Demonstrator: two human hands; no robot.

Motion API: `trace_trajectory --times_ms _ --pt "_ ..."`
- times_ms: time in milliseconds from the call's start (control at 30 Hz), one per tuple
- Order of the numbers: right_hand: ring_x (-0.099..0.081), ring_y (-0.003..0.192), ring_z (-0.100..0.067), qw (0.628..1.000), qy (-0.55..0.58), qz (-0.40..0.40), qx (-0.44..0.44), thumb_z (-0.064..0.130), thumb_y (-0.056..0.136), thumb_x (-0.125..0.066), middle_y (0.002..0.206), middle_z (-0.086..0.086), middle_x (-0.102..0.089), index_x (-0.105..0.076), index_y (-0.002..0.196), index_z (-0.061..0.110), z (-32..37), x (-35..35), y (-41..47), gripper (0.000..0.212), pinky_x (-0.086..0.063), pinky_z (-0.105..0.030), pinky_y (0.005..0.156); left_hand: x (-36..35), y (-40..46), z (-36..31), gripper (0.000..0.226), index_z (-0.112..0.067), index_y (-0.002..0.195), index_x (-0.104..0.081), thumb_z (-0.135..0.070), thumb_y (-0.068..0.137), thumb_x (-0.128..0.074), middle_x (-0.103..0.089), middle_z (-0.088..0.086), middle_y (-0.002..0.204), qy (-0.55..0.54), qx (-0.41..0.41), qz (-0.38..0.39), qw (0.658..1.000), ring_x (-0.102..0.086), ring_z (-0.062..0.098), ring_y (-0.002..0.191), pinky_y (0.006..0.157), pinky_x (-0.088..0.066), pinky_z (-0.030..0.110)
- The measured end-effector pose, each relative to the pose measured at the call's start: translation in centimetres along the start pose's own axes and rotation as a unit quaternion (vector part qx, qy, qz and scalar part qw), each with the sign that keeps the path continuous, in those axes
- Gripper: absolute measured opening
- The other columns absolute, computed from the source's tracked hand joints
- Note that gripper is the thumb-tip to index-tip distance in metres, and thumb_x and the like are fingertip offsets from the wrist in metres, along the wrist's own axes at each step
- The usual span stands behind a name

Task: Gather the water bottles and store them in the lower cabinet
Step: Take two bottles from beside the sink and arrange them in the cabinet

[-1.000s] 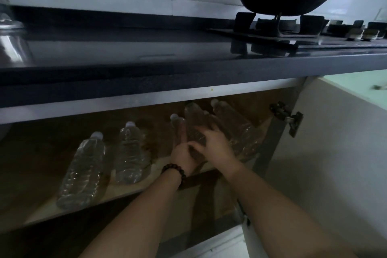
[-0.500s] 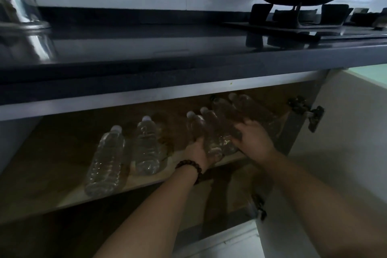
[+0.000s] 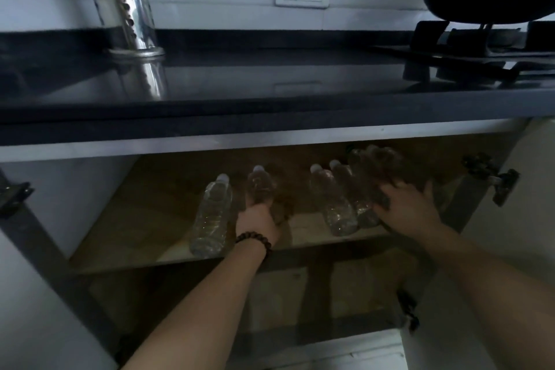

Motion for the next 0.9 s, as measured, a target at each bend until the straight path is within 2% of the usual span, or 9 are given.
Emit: trace_trajectory --times_ms 67,133,233,300,400,533,700,833,900 --pt "-0.039 0.134 -0.025 1.000 0.000 0.004 -0.001 0.055 0.093 -0.036 0.145 0.000 -0.043 -0.030 0.143 0.039 0.1 0.2 -0.2 0.053 0.001 -0.065 0.113 1.7 -0.7 0.1 0.039 -0.029 0.126 -0.053 -0.034 0.088 -0.058 -0.064 0.005 0.113 -0.097 0.029 -0.067 0.993 -0.062 0.027 0.103 0.085 -0.047 0.031" --pt "-0.036 0.136 -0.025 1.000 0.016 0.002 0.006 0.054 0.094 -0.035 0.147 -0.001 -0.041 -0.026 0.144 0.040 0.3 0.5 -0.3 0.053 0.001 -0.064 0.113 2.3 -1.9 -0.6 0.044 -0.027 0.127 -0.054 -0.033 0.084 -0.066 -0.061 0.004 0.117 -0.196 0.072 -0.096 0.973 -0.061 0.024 0.102 0.080 -0.045 0.029" --pt "-0.032 0.139 -0.025 0.999 0.033 0.008 0.005 0.050 0.096 -0.033 0.151 -0.001 -0.036 -0.020 0.146 0.040 0.2 0.5 -0.3 0.053 0.004 -0.062 0.114 1.2 -3.0 -4.9 0.055 -0.033 0.133 -0.051 -0.028 0.082 -0.072 -0.051 0.003 0.136 -0.317 0.027 -0.089 0.944 -0.053 0.021 0.118 0.097 -0.045 0.033" --pt "-0.034 0.138 -0.025 0.999 0.046 0.020 -0.004 0.048 0.096 -0.029 0.149 -0.002 -0.039 -0.019 0.146 0.040 -0.1 0.1 0.1 0.052 0.004 -0.062 0.114 0.8 -3.1 -8.5 0.058 -0.035 0.134 -0.050 -0.031 0.081 -0.073 -0.046 0.002 0.141 -0.342 -0.020 -0.087 0.936 -0.048 0.020 0.124 0.103 -0.044 0.038" --pt "-0.034 0.138 -0.022 0.998 0.065 0.024 -0.005 0.048 0.097 -0.022 0.145 -0.003 -0.044 -0.024 0.146 0.035 -0.3 0.2 0.2 0.050 0.004 -0.061 0.114 -1.0 -2.8 -13.5 0.059 -0.036 0.136 -0.047 -0.035 0.083 -0.071 -0.042 0.005 0.146 -0.335 -0.067 -0.059 0.938 -0.044 0.021 0.127 0.106 -0.041 0.036" --pt "-0.024 0.143 -0.020 0.997 0.075 0.028 0.006 0.043 0.099 -0.020 0.152 -0.004 -0.034 -0.016 0.149 0.033 -0.5 0.6 -0.2 0.051 0.007 -0.056 0.115 -2.8 -2.4 -17.8 0.084 -0.036 0.151 -0.006 -0.042 0.087 -0.060 0.002 0.009 0.161 -0.218 -0.121 -0.037 0.968 -0.029 0.033 0.136 0.109 -0.034 0.040" --pt "-0.031 0.139 -0.021 0.996 0.085 0.016 0.002 0.041 0.098 -0.024 0.147 -0.006 -0.042 -0.017 0.149 0.031 -1.2 0.3 -0.1 0.053 0.004 -0.056 0.116 -5.0 -1.2 -19.9 0.091 -0.052 0.143 0.010 -0.049 0.084 -0.059 0.024 0.002 0.159 -0.178 -0.176 0.065 0.966 -0.011 0.041 0.144 0.115 -0.026 0.052" --pt "-0.031 0.138 -0.022 0.996 0.084 0.015 0.004 0.040 0.098 -0.025 0.147 -0.006 -0.041 -0.014 0.150 0.030 -1.0 0.1 -0.1 0.054 0.005 -0.056 0.116 -3.6 -2.0 -18.0 0.098 -0.056 0.141 0.015 -0.059 0.077 -0.060 0.009 0.004 0.162 -0.155 -0.220 0.107 0.957 -0.021 0.037 0.144 0.109 -0.034 0.056" --pt "-0.032 0.138 -0.023 0.997 0.080 0.022 0.003 0.041 0.098 -0.025 0.147 -0.007 -0.040 -0.012 0.150 0.029 -0.8 -0.1 0.0 0.054 0.006 -0.055 0.116 -0.2 -2.6 -14.6 0.088 -0.052 0.146 0.000 -0.058 0.080 -0.058 -0.011 0.005 0.161 -0.129 -0.206 0.021 0.970 -0.020 0.033 0.145 0.111 -0.030 0.056"
Point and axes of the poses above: each hand's wrist, its own y-axis towards the middle knuckle, its own x-axis out of the back of the hand, z = x × y, the point moved 10 cm from there along y, towards the middle knuckle
